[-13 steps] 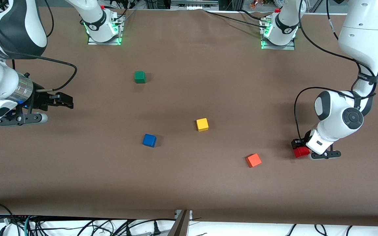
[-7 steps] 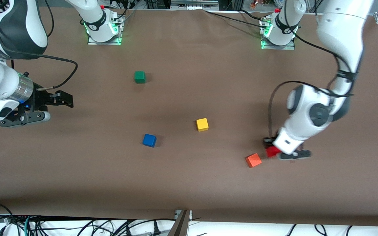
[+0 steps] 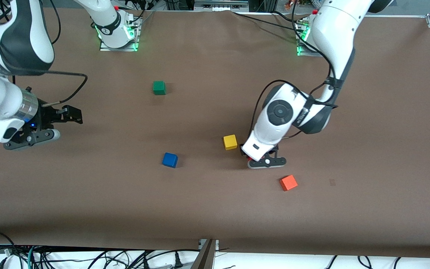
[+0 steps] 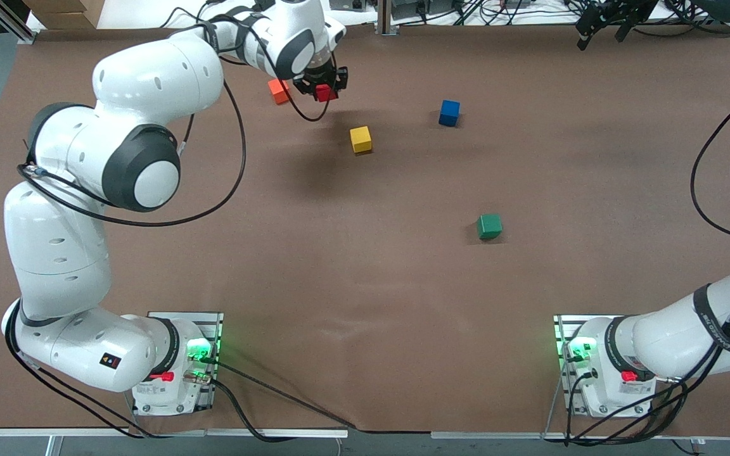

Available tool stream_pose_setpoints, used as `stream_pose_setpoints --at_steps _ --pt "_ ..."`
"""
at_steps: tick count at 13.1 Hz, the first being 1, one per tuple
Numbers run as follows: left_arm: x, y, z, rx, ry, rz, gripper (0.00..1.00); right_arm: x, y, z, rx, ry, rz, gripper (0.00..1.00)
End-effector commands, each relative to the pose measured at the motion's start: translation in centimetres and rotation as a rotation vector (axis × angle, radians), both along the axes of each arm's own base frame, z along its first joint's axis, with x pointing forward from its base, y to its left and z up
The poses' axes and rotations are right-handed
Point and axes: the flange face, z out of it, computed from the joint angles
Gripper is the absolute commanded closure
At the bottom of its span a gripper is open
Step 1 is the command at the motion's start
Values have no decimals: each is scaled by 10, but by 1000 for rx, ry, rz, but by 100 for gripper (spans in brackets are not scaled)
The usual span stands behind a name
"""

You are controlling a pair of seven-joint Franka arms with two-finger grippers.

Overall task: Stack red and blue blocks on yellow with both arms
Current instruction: 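Carry the red cube with the left gripper over the yellow cube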

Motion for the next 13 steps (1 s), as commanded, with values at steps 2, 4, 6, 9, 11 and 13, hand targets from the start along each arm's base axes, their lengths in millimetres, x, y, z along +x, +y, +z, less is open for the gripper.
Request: stream_pose_setpoints --at_steps 2,4,6,9,11,13 --pt "-18 -40 -8 26 4 12 100 4 -6 2 24 -10 32 0" --pt "-27 -53 -8 20 10 30 100 4 -5 3 24 -13 28 0" --pt "-36 -65 -12 20 16 32 100 4 -2 4 23 -14 22 0" --pt "-48 -77 -22 28 31 12 100 4 0 4 23 -13 -20 0" --pt "-54 -80 -25 32 41 9 100 4 -1 3 24 -11 -20 0" --pt "-55 -81 -27 31 46 21 100 4 -4 3 25 -10 -14 0"
